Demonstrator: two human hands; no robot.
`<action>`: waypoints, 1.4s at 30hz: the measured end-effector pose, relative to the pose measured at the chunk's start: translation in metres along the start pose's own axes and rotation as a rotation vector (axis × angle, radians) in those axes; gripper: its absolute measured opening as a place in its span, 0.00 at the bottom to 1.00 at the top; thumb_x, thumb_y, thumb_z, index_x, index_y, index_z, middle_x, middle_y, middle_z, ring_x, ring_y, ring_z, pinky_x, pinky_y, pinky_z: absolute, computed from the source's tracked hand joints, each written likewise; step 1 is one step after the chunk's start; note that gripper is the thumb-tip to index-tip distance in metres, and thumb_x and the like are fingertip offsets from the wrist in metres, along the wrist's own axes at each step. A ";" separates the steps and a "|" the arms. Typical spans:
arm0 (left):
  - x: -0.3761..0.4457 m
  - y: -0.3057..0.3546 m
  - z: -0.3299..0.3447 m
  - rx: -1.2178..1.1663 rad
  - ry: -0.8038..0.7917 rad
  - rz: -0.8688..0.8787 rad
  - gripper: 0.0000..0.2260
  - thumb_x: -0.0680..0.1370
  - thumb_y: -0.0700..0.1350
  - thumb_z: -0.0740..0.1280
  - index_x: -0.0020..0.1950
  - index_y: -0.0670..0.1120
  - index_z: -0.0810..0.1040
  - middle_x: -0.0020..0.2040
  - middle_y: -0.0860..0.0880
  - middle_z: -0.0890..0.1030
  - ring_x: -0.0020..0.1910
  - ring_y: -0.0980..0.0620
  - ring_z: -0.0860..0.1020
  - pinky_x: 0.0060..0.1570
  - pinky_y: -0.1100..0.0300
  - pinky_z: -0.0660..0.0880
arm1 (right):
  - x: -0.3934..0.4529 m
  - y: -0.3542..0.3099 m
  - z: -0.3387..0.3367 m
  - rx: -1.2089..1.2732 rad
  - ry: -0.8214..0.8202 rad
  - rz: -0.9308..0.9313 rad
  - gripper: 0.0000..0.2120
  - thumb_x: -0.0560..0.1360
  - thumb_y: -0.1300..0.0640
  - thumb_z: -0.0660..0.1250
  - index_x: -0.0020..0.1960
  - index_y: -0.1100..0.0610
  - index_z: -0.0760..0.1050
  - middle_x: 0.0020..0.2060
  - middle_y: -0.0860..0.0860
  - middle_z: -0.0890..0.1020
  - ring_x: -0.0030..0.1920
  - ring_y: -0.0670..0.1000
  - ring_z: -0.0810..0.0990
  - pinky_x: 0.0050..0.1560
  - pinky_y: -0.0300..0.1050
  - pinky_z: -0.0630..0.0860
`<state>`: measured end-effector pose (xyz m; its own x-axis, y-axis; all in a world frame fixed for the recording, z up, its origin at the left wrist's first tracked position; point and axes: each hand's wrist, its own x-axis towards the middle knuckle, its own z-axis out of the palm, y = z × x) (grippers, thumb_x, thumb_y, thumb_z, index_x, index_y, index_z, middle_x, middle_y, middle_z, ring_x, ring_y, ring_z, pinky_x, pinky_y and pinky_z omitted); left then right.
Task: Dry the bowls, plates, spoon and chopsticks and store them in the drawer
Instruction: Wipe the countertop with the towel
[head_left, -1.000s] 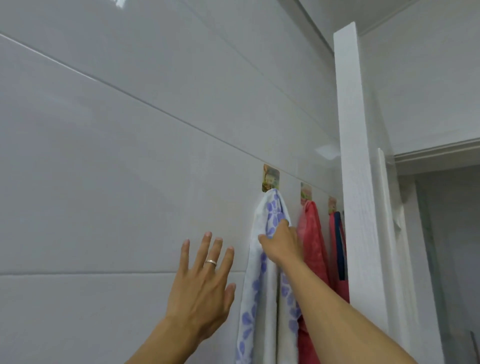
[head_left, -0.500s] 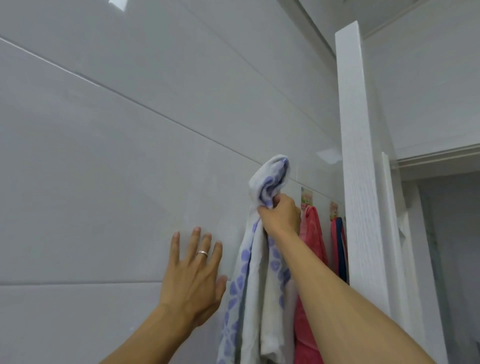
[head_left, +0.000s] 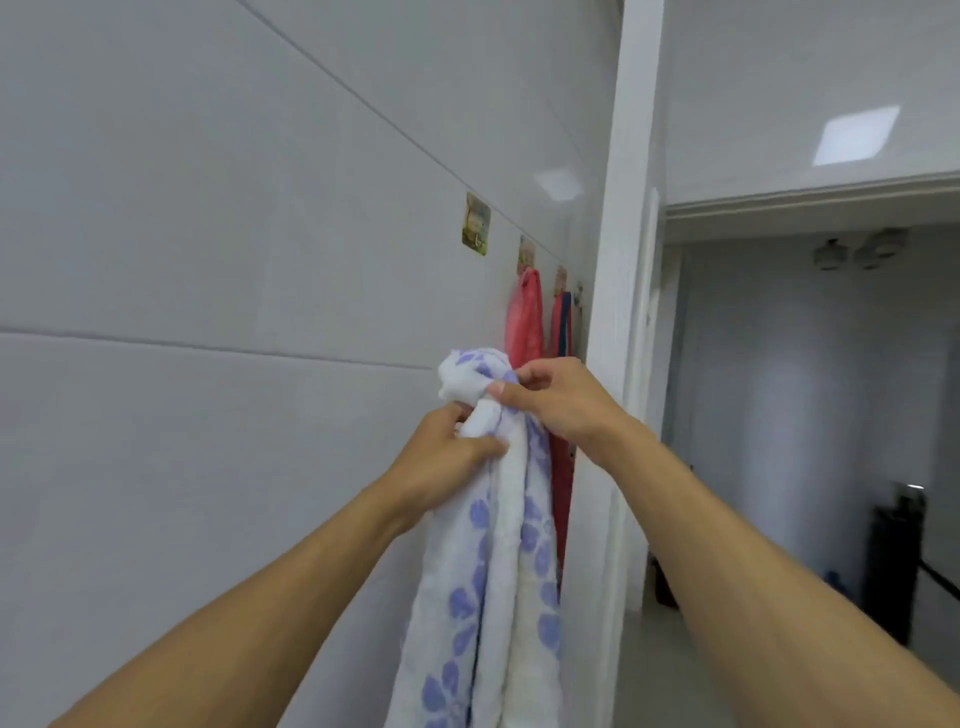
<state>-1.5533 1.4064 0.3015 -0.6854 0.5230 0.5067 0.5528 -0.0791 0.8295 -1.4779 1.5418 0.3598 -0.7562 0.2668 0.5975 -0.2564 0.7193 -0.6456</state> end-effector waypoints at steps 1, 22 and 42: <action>-0.011 0.002 0.005 -0.052 -0.005 -0.016 0.08 0.73 0.40 0.72 0.51 0.45 0.78 0.48 0.47 0.84 0.46 0.50 0.82 0.49 0.54 0.79 | -0.020 -0.005 0.000 -0.045 0.010 0.039 0.14 0.77 0.51 0.72 0.48 0.64 0.81 0.36 0.50 0.79 0.35 0.42 0.75 0.36 0.33 0.72; -0.344 0.123 0.207 -0.545 -0.511 -0.334 0.21 0.81 0.42 0.62 0.74 0.46 0.67 0.63 0.45 0.77 0.58 0.44 0.77 0.60 0.49 0.76 | -0.560 -0.111 -0.092 -0.047 0.596 0.826 0.09 0.79 0.56 0.69 0.40 0.53 0.76 0.34 0.46 0.78 0.36 0.46 0.75 0.44 0.43 0.73; -0.864 0.409 0.181 -1.071 -1.755 -0.679 0.20 0.77 0.55 0.70 0.46 0.36 0.83 0.47 0.37 0.85 0.49 0.42 0.83 0.56 0.48 0.77 | -1.017 -0.528 -0.053 -0.110 1.510 0.999 0.13 0.79 0.48 0.66 0.59 0.55 0.74 0.54 0.54 0.81 0.37 0.57 0.82 0.40 0.49 0.79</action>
<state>-0.6493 1.0758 0.1600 0.7575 0.6529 -0.0019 -0.3559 0.4154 0.8372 -0.5417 0.9251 0.1183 0.5691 0.8212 -0.0416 -0.0140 -0.0408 -0.9991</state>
